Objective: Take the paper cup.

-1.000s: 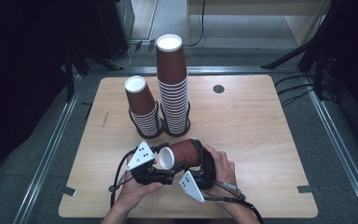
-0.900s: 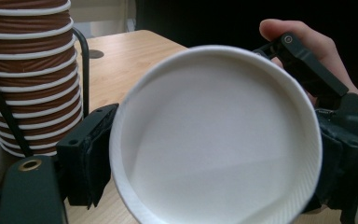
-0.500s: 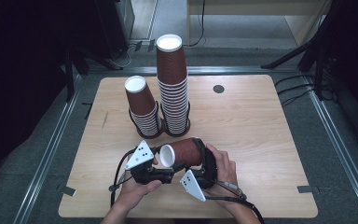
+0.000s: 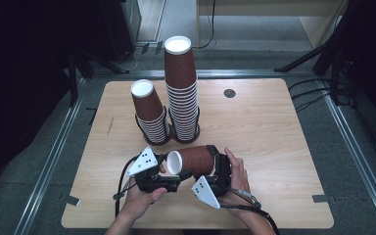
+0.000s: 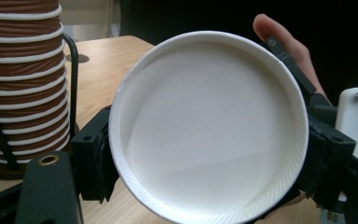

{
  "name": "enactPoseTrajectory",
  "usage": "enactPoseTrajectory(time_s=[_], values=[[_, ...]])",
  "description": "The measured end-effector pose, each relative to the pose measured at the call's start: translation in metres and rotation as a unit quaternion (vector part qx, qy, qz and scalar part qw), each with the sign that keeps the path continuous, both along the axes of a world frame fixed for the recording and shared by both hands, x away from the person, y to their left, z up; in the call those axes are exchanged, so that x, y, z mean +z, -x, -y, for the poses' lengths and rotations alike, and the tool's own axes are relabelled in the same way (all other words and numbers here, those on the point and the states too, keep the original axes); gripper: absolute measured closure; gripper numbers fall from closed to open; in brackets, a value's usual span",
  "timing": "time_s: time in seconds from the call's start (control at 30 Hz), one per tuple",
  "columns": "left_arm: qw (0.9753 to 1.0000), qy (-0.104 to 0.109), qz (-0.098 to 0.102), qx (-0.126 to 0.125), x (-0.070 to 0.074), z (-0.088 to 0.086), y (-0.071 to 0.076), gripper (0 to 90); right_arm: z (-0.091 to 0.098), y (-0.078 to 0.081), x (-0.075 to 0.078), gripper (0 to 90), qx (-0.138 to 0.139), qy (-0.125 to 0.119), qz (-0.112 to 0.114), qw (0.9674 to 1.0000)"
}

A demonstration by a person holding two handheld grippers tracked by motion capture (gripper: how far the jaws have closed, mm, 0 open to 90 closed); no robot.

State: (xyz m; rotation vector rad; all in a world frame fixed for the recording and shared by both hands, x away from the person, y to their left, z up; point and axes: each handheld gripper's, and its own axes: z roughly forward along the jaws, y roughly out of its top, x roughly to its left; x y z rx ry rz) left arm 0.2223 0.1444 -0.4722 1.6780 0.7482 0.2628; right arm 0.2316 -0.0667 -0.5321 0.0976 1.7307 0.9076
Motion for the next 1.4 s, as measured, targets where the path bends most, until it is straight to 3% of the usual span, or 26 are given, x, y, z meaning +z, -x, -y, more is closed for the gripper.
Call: enactPoseTrajectory(time_s=[0.17, 0.5, 0.73, 1.07, 1.17, 1.2, 1.23, 1.3, 1.33, 1.4], values=[[1.0000, 0.004, 0.002, 0.000, 0.001, -0.002, 0.000, 21.6, 0.005, -0.004, -0.003, 0.0, -0.007, 0.003, -0.003, 1.0000], [0.9994, 0.035, 0.002, -0.006, 0.006, -0.012, 0.000, 21.8, 0.015, -0.011, -0.006, 0.0, -0.035, -0.004, -0.009, 0.9993], [0.9993, 0.035, 0.009, 0.005, 0.008, -0.018, 0.000, 21.8, 0.027, -0.015, -0.007, 0.0, -0.055, -0.006, -0.011, 0.9984], [0.9989, 0.028, 0.013, 0.035, 0.005, -0.025, -0.003, 21.8, 0.050, -0.011, 0.004, 0.0, -0.087, -0.038, -0.024, 0.9952], [0.9983, 0.022, 0.018, 0.050, 0.003, -0.027, -0.004, 21.7, 0.057, -0.006, 0.007, 0.0, -0.088, -0.070, -0.051, 0.9923], [0.9983, 0.022, 0.018, 0.050, 0.003, -0.027, -0.004, 21.7, 0.057, -0.006, 0.007, 0.0, -0.088, -0.070, -0.051, 0.9923], [0.9980, 0.020, 0.021, 0.056, 0.001, -0.027, -0.005, 21.7, 0.060, -0.003, 0.010, 0.0, -0.086, -0.100, -0.076, 0.9883], [0.9976, 0.019, 0.022, 0.064, 0.000, -0.027, -0.005, 21.7, 0.060, -0.001, 0.013, 0.8, -0.084, -0.119, -0.092, 0.9850], [0.9974, 0.020, 0.023, 0.066, 0.000, -0.028, -0.005, 21.7, 0.060, 0.000, 0.015, 2.4, -0.081, -0.133, -0.108, 0.9819], [0.9970, 0.019, 0.025, 0.071, -0.001, -0.028, -0.005, 21.6, 0.059, 0.003, 0.019, 3.1, -0.074, -0.166, -0.139, 0.9734]])
